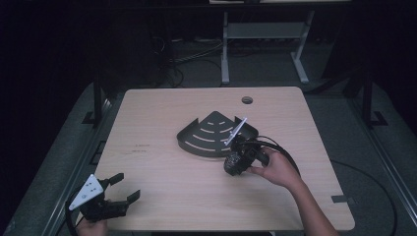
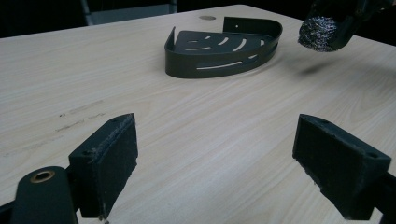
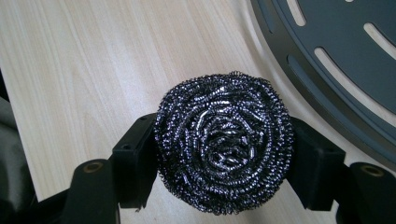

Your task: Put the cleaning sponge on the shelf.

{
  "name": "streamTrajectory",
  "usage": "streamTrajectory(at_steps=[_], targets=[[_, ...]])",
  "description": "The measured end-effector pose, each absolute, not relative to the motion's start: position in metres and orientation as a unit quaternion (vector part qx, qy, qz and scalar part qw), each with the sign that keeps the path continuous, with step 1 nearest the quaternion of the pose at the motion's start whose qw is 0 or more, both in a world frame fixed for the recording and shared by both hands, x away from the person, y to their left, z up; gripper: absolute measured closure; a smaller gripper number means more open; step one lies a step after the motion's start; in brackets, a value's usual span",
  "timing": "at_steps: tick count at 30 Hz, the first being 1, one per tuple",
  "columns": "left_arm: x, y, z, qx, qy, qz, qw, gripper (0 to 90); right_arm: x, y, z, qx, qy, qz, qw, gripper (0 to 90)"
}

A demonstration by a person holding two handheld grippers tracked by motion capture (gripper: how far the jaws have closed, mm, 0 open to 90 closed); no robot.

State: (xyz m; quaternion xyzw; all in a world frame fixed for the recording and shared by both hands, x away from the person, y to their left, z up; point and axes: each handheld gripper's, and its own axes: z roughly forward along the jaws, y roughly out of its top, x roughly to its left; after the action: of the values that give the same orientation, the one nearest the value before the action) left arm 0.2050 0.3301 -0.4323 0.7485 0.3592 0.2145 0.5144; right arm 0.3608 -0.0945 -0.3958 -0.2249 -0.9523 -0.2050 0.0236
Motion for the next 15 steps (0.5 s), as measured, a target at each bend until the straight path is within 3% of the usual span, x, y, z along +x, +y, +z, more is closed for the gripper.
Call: streamTrajectory(at_steps=[15], targets=[[0.205,0.33,-0.432,0.748,0.358,0.215,0.515,13.3,0.372,-0.092,-0.393,-0.228,-0.951,-0.207,0.027,32.8]])
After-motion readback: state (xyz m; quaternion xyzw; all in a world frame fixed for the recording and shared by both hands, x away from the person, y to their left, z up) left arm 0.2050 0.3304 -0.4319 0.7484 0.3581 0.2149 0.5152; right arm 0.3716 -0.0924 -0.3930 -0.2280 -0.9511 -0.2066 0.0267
